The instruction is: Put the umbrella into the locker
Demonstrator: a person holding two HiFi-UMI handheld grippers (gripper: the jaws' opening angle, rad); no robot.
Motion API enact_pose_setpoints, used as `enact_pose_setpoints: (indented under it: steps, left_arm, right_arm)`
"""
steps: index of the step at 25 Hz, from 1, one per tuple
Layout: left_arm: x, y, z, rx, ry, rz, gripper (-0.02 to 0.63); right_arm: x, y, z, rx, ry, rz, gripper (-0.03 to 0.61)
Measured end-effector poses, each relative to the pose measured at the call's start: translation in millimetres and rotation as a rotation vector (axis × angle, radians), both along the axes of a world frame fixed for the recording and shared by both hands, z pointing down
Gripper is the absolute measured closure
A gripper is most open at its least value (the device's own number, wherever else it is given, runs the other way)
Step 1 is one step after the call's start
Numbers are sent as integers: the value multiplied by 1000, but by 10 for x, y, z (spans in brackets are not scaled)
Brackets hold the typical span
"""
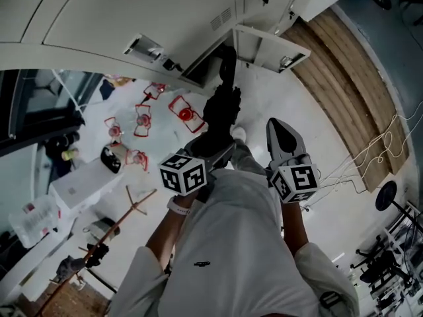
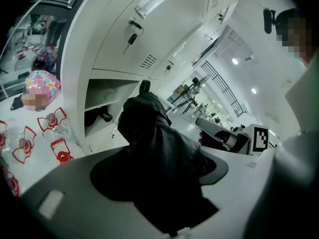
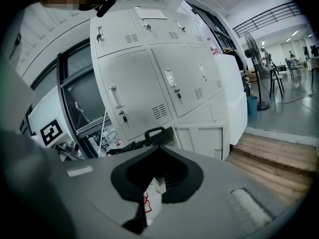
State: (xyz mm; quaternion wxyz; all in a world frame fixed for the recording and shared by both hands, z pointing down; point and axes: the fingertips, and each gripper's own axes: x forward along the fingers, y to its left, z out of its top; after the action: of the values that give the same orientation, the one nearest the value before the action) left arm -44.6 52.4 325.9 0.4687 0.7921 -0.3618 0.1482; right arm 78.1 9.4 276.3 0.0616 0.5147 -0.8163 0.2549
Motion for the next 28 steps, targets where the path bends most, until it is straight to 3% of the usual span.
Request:
enact_pose_setpoints:
  steps: [8,28]
  left_arm:
    - [-111,-126,310,-65,28,-72,272]
    - [-194,-520,949,-80,94,-219,272]
  right_arm:
    - [-51,-46,188,-15,37,-10,575]
    - [-234,-154,621,-52,62,-46,576]
